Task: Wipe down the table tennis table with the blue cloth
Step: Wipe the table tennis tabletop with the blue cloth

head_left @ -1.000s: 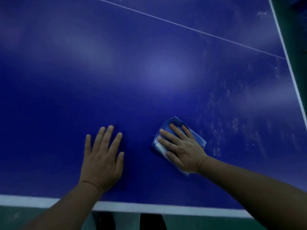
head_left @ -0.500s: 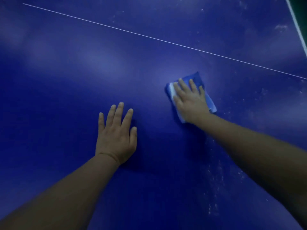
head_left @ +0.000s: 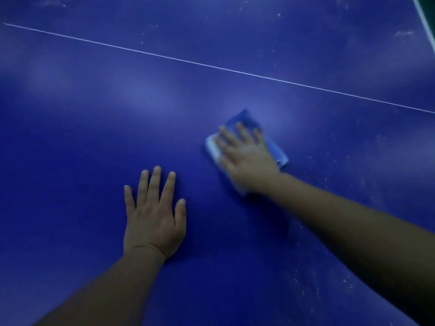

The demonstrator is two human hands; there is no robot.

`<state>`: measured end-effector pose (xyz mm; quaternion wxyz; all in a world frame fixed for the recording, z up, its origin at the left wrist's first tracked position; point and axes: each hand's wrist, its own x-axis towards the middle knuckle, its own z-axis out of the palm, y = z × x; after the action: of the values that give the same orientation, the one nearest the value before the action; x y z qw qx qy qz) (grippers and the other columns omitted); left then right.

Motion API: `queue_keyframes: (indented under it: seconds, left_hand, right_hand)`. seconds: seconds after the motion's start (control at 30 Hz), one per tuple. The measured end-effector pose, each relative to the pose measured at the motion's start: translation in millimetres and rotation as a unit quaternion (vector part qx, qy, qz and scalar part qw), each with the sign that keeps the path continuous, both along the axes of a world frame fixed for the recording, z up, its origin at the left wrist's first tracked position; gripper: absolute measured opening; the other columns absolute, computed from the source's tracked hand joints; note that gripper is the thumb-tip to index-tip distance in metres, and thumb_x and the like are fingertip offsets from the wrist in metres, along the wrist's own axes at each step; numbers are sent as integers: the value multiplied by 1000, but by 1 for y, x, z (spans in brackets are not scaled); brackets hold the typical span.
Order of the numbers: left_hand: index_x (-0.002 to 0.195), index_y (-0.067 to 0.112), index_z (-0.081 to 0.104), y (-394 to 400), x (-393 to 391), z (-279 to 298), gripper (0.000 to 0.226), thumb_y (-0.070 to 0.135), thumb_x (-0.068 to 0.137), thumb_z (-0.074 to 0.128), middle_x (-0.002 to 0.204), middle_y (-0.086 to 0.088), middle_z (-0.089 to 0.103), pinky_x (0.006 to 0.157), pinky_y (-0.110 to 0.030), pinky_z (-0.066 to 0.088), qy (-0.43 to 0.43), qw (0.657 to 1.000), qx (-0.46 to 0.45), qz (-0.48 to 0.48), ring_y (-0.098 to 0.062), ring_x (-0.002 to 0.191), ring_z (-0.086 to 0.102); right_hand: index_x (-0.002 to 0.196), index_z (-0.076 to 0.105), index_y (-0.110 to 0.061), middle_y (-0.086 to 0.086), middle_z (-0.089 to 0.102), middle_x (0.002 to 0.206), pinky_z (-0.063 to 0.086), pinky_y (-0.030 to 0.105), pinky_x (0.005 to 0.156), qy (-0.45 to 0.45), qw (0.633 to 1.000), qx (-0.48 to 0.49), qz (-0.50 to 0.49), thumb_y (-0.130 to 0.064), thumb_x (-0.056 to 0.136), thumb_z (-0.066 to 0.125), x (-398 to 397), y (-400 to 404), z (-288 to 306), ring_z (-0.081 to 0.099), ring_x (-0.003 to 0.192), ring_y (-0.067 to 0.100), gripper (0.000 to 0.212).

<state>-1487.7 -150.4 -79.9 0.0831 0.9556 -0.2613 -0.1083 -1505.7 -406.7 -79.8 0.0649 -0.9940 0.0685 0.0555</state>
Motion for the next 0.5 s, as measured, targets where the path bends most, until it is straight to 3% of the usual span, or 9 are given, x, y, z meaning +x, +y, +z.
queue_keyframes:
  seconds: [0.07,0.1,0.17,0.27,0.33,0.5]
  left_hand:
    - [158,26,12,0,1,0,69,54,95,8,166,-1,3,121,-53,-7,-3,1000,6,-1,-19,152,-11]
    - [157,24,15,0,1,0,68,53,96,9,166,-2,5,121,-53,-6,-3,1000,8,-4,-20,153,-8]
    - [157,22,20,0,1,0,67,51,97,13,166,-5,11,121,-55,-4,-4,1000,6,-6,-22,153,-3]
    - [155,19,25,-1,2,0,65,48,97,17,164,-7,16,121,-56,-2,-1,1000,1,-9,-25,153,1]
    - [154,18,28,-1,3,0,64,46,97,20,163,-9,19,120,-57,1,-2,1000,3,-14,-27,153,6]
    - [152,16,31,-2,4,1,64,43,94,28,161,-12,25,116,-64,13,-3,1000,-3,-14,-30,151,14]
  right_hand:
    - [155,26,-37,-10,22,164,3,54,119,13,994,6,108,-55,101,17,0,15,-1,12,152,25,58]
    - [155,27,-37,-8,23,164,5,54,119,12,994,1,112,-53,101,19,7,0,1,13,152,25,57]
    - [157,24,-32,-4,18,166,10,56,118,10,999,-38,-8,-48,103,21,22,-47,5,14,152,30,56]
    - [158,17,-28,-5,10,167,9,58,120,18,970,-41,-239,-42,105,23,19,-101,5,7,153,30,55]
    - [158,19,-28,-6,12,167,6,59,120,2,957,-33,-287,-43,104,23,20,-84,4,7,153,30,56]
    - [156,26,-33,-6,19,165,1,59,119,-37,990,-5,-140,-46,101,23,107,21,-4,10,153,30,57]
